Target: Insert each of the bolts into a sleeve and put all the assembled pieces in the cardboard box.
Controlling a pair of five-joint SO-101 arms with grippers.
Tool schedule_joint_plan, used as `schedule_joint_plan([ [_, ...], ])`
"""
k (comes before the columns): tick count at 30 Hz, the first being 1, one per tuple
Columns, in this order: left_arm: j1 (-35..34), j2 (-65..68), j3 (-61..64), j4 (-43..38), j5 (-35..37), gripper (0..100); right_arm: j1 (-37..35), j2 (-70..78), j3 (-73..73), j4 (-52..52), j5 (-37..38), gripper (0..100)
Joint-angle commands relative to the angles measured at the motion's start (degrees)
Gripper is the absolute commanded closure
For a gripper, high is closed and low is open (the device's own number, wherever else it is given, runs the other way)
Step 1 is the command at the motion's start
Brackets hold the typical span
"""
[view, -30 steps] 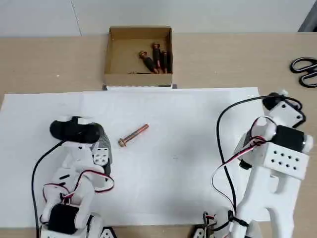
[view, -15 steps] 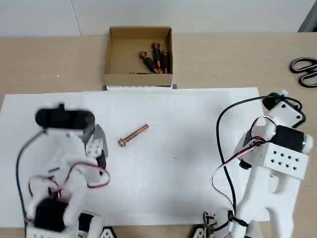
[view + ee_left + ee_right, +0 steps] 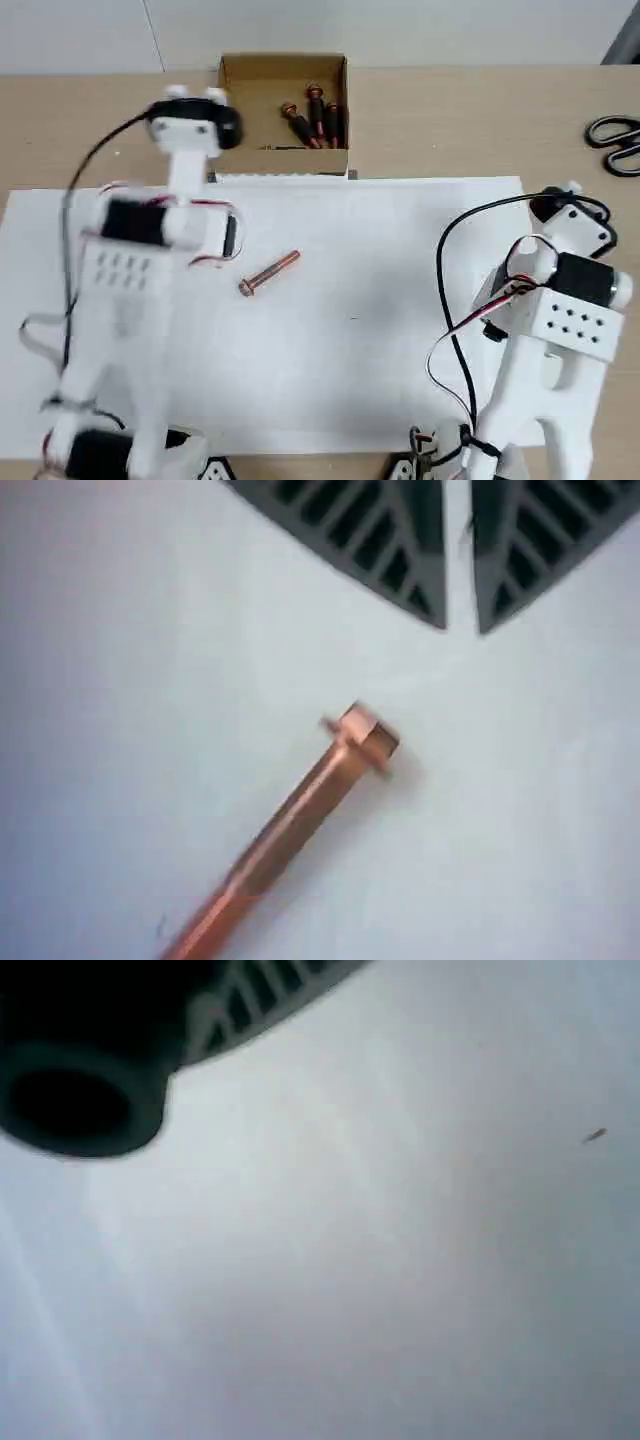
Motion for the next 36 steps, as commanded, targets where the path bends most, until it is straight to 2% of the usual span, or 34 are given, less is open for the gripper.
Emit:
schedule_joint_plan([
  [1, 0.1, 8.9, -2.9, 1.0, -8.7, 99, 0.7, -1.8, -0.3, -0.4, -0.6, 99.6],
  [4, 0.1, 14.2, -3.0, 0.6, -9.9, 99, 0.7, -1.8, -0.3, -0.4, -0.6, 99.6],
  [11, 2.8, 20.2, -3.0, -1.5, -21.5, 99, 0.7, -1.8, -0.2, -0.4, -0.6, 99.6],
  [13, 3.9, 20.4, -3.3, -2.0, -23.7, 96, 0.7, -1.8, -0.2, -0.4, -0.6, 99.6],
  [16, 4.5, 20.5, -5.4, -2.3, -25.4, 92, 0.7, -1.8, -0.2, -0.4, -0.6, 99.6],
  [24, 4.7, 24.2, -8.3, -0.8, -30.5, 90, 0.8, -1.8, -0.2, -0.4, -0.5, 99.6],
  [36, 4.9, 32.5, -13.6, -0.2, -34.8, 90, 0.8, -1.8, -0.2, -0.4, -0.5, 99.6],
])
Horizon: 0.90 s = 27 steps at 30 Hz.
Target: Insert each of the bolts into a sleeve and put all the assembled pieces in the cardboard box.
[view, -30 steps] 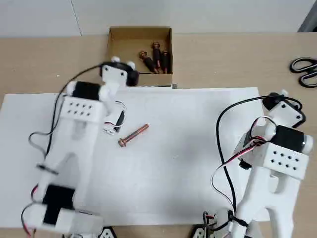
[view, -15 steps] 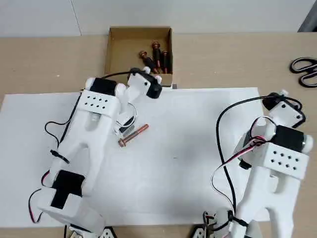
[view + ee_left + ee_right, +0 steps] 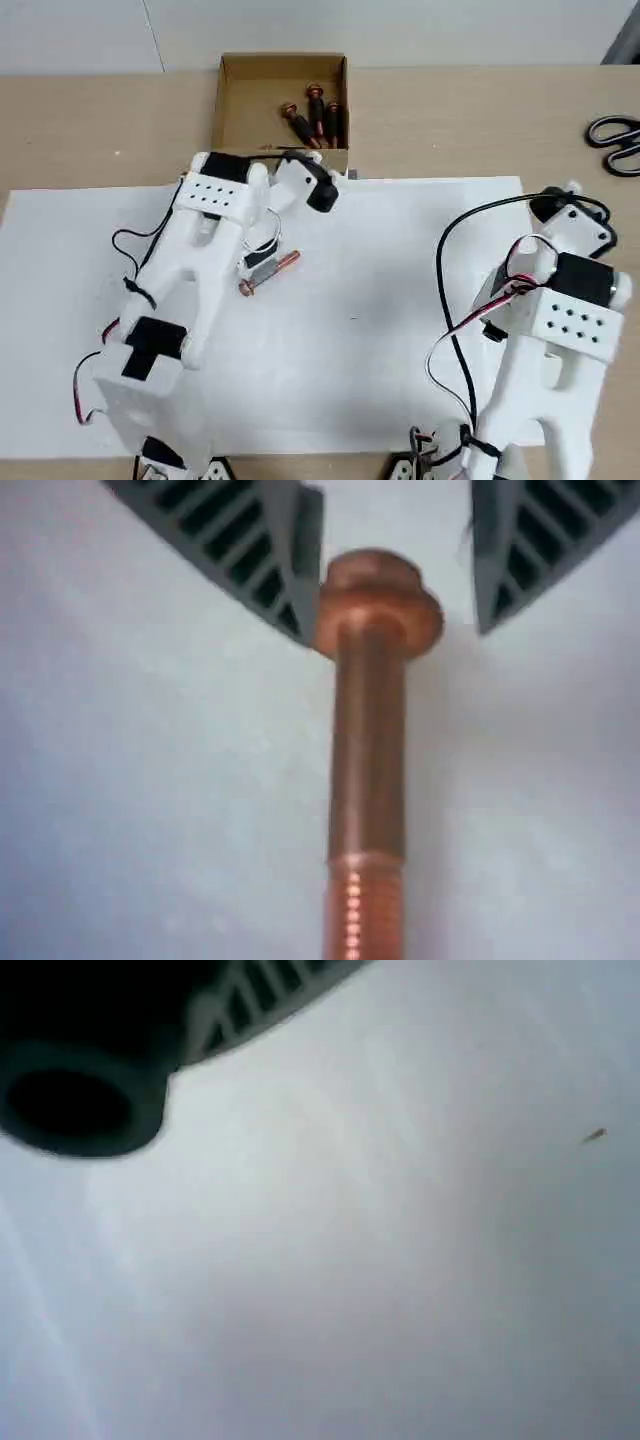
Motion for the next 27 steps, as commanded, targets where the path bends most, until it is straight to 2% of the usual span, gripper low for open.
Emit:
schedule_joint_plan([
  [1, 0.4, 1.1, -2.5, 0.8, -1.0, 90, 0.8, -1.8, -0.2, -0.4, -0.5, 99.6],
  [11, 2.3, 6.8, -4.4, 0.4, -1.4, 90, 0.8, -1.8, -0.2, -0.7, -0.5, 99.6],
  [18, 2.2, 7.4, -2.0, -4.1, -1.1, 90, 0.8, -1.8, -0.2, -0.5, -0.5, 99.6],
  [24, 2.1, 13.6, -2.2, -4.0, -1.1, 100, 0.8, -1.8, -0.2, -0.5, -0.5, 99.6],
  [27, 2.0, 16.4, -2.2, -3.0, -1.1, 99, 0.8, -1.8, -0.2, -0.5, -0.5, 99.6],
])
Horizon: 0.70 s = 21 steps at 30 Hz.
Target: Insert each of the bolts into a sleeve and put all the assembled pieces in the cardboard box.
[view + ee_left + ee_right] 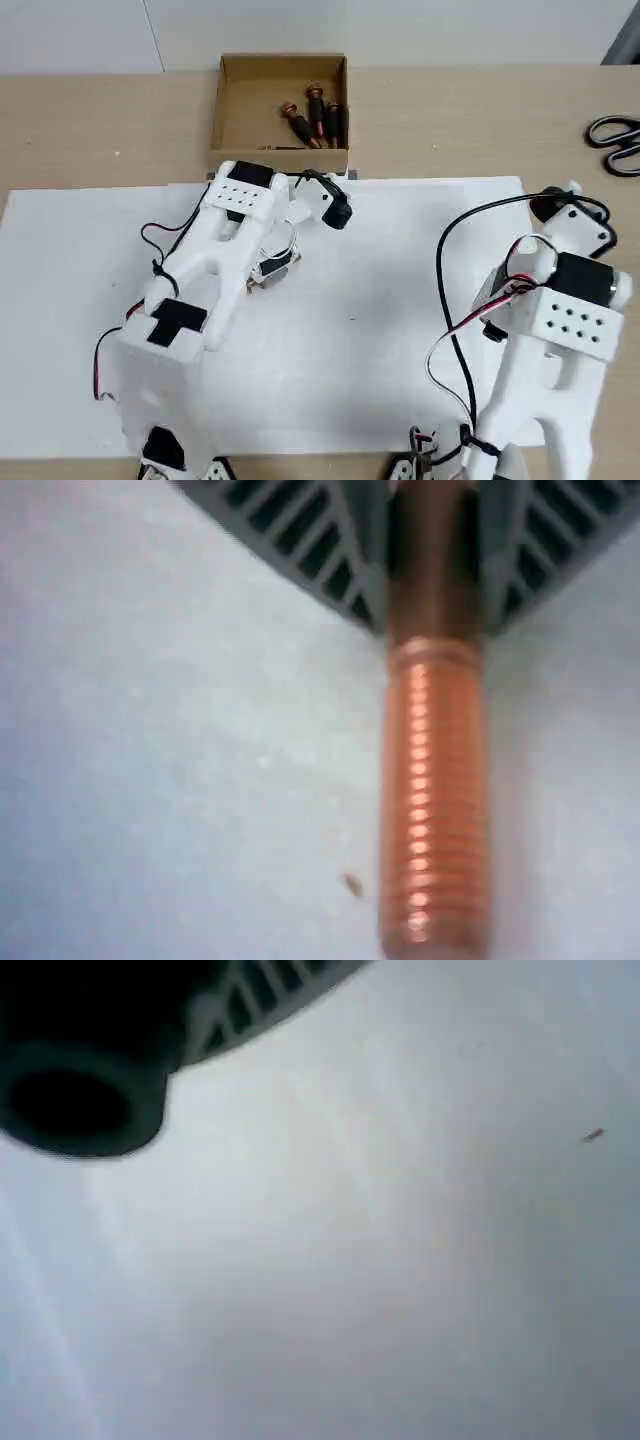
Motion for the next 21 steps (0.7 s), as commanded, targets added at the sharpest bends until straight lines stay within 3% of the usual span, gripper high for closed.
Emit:
schedule_joint_plan([
  [1, -0.4, 3.6, 0.2, -0.1, -0.1, 99, 0.8, -1.8, -0.2, -0.5, -0.5, 99.6],
  [13, -0.2, -8.0, -18.1, 7.5, 12.7, 99, 0.8, -1.8, -0.2, -0.5, -0.5, 99.6],
  [21, -1.9, -9.2, -17.7, 9.9, 36.9, 99, 0.8, -1.8, -0.2, -0.5, -0.5, 99.6],
])
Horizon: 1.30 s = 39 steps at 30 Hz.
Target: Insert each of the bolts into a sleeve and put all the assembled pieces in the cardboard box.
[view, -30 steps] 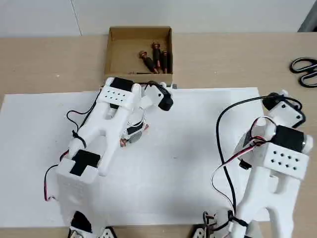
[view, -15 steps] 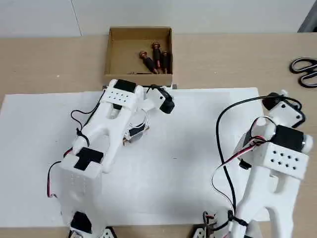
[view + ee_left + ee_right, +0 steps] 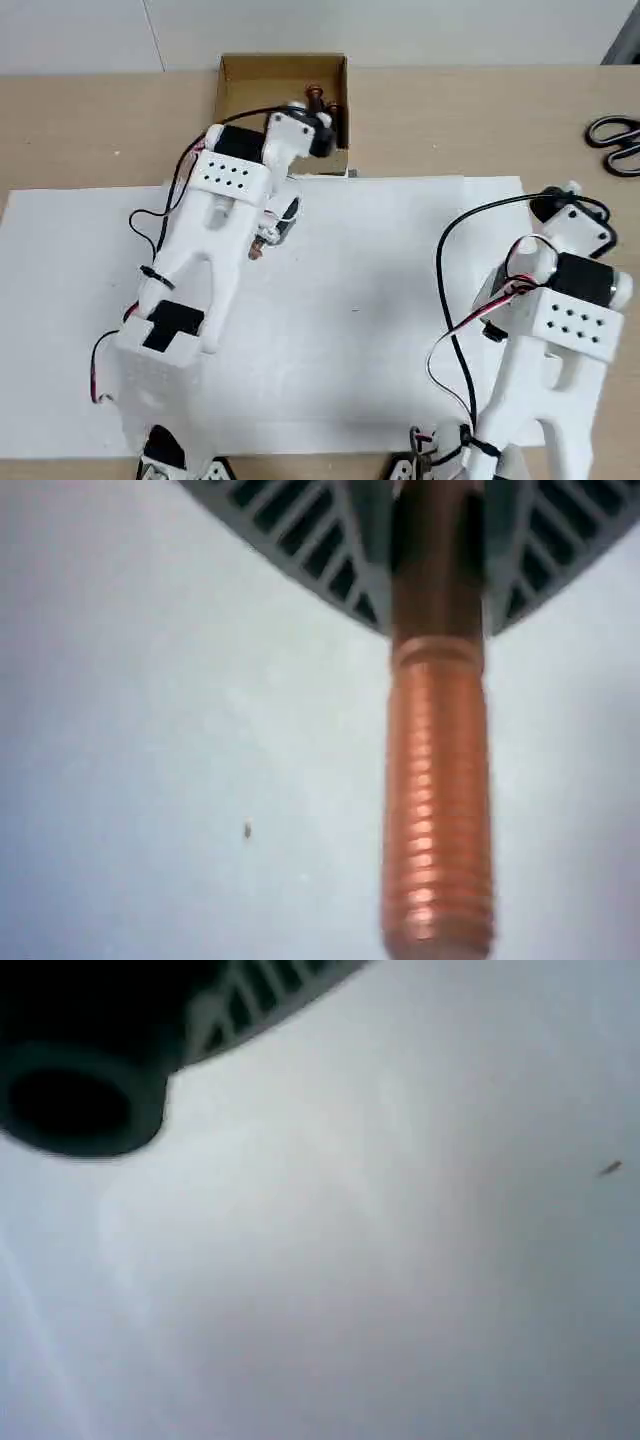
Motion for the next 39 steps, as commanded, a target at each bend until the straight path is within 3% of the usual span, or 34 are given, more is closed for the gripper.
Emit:
schedule_joint_plan([
  [1, -1.8, -4.4, -0.5, 1.4, 9.3, 99, 0.8, -1.8, -0.2, -0.5, -0.5, 99.6],
  [7, -6.5, -4.4, -0.2, 1.4, 17.9, 99, 0.8, -1.8, -0.2, -0.5, -0.5, 99.6],
  [14, -10.0, -4.4, 0.0, 1.4, 50.0, 99, 0.8, -1.8, -0.2, -0.7, -0.6, 99.6],
  [25, -9.8, -3.8, 0.1, 1.4, 84.4, 99, 0.8, -1.8, -0.2, -0.7, -0.6, 99.6],
  [31, -9.8, -3.8, 0.0, 1.3, 90.3, 99, 0.8, -1.8, -0.2, -0.7, -0.6, 99.6],
  [39, -9.8, -3.8, 0.0, 1.3, 90.5, 98, 0.8, -1.8, -0.2, -0.7, -0.6, 99.6],
])
